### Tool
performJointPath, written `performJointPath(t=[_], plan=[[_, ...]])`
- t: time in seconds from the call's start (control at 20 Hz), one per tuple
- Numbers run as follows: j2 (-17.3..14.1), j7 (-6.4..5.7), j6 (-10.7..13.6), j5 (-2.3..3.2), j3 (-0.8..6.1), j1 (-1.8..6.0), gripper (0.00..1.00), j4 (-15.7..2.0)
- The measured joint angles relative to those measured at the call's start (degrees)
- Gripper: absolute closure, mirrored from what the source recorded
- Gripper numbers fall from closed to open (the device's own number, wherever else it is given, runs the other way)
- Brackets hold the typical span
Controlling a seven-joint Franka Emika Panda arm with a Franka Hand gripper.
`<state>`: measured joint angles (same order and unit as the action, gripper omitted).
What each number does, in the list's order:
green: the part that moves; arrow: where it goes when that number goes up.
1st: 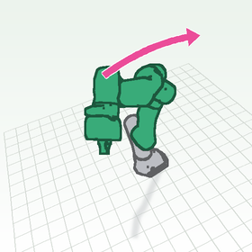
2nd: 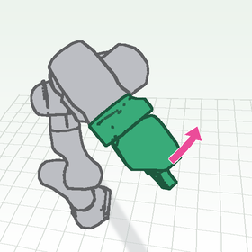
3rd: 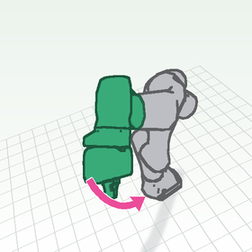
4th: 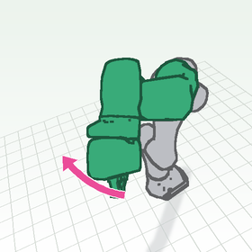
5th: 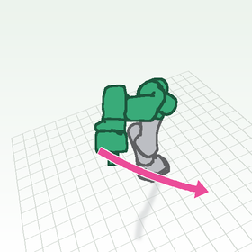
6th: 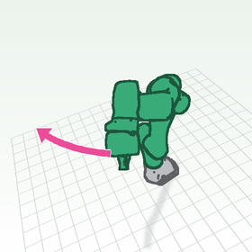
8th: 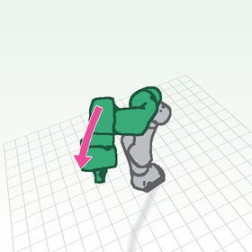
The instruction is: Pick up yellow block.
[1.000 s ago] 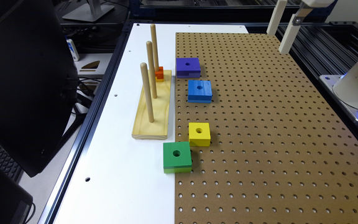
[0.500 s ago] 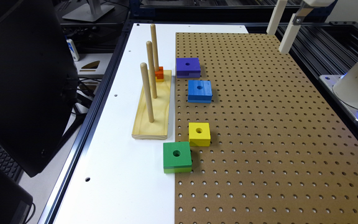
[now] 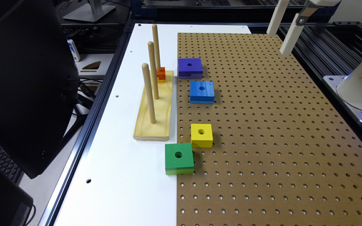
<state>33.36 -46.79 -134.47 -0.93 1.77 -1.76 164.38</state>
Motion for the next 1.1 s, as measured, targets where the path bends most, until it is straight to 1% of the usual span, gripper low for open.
performJointPath(t=[0.15,0.3,0.4,0.55,0.75,0.85,1.0,1.1], plan=[[-2.1,-0.52,-0.6,-0.03,0.22,-0.48,0.00,-1.53],[-4.7,-1.06,-0.8,-0.06,0.40,-0.97,0.00,-3.81],[-6.7,-1.57,-0.9,-0.06,0.73,-1.13,0.00,-5.48],[-9.3,-2.05,-1.1,-0.06,0.96,-1.41,0.00,-7.47],[-12.7,-2.31,-1.4,-0.06,1.16,-1.46,0.00,-10.24],[-13.7,-2.43,-1.4,-0.06,1.28,-1.47,0.00,-11.12],[-15.0,-2.85,-1.4,-0.10,1.75,-1.51,0.00,-12.33],[-15.8,-3.53,-1.4,-0.42,2.49,-1.67,0.00,-13.08]])
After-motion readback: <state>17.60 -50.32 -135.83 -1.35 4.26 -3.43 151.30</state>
